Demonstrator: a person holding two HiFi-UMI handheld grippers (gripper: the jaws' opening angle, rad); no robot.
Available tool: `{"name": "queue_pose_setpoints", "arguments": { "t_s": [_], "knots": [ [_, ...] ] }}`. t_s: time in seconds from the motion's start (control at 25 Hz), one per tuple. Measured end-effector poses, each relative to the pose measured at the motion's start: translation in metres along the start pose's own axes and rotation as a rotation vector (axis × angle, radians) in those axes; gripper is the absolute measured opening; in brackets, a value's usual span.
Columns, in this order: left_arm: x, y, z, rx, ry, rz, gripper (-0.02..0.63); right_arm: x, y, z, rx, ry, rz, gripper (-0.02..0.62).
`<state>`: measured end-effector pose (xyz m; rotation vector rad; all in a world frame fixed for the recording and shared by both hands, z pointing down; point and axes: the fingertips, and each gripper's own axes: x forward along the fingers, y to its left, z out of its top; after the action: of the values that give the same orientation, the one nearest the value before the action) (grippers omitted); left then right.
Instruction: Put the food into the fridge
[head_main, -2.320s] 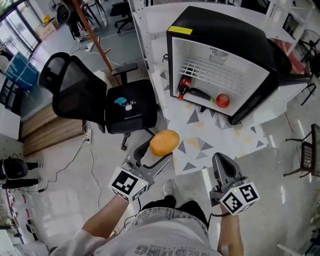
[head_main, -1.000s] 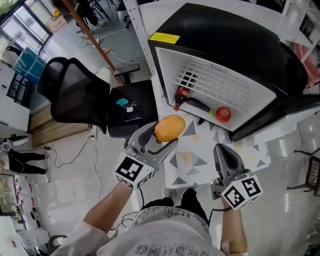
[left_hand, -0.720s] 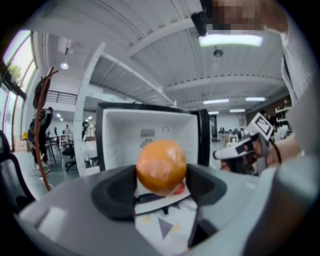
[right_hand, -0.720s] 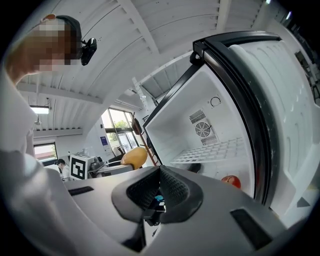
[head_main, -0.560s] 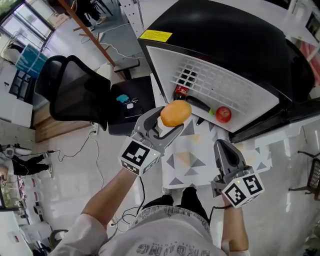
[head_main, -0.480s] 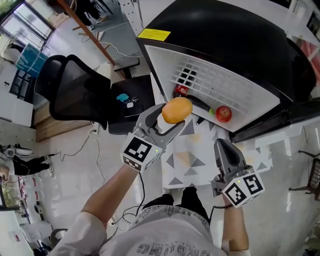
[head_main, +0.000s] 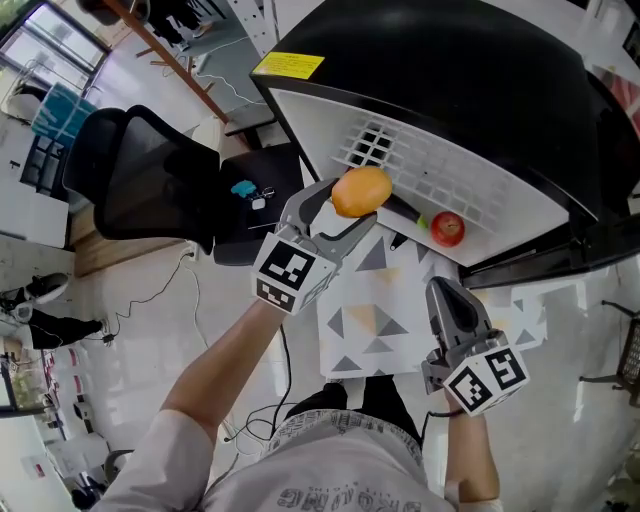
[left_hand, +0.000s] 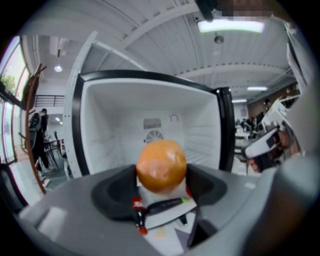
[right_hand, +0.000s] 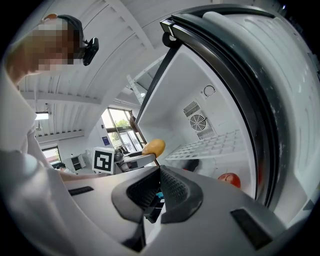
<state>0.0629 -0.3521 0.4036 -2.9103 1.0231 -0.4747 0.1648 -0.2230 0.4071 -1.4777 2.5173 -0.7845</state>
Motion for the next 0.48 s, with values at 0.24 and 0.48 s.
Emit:
{"name": "queue_pose_setpoints", "arguments": {
  "t_s": [0.24, 0.48],
  "knots": [
    [0.023, 0.005, -0.002, 0.006, 0.011, 0.001, 0.31, 0.009, -0.008, 0.002, -0.004, 0.007, 0.012, 0.002],
    [0.047, 0.008, -0.005, 0.013, 0.012, -0.007, 0.31, 0.019, -0.012, 0.004, -0.01, 0.012, 0.025, 0.002]
  ]
}}
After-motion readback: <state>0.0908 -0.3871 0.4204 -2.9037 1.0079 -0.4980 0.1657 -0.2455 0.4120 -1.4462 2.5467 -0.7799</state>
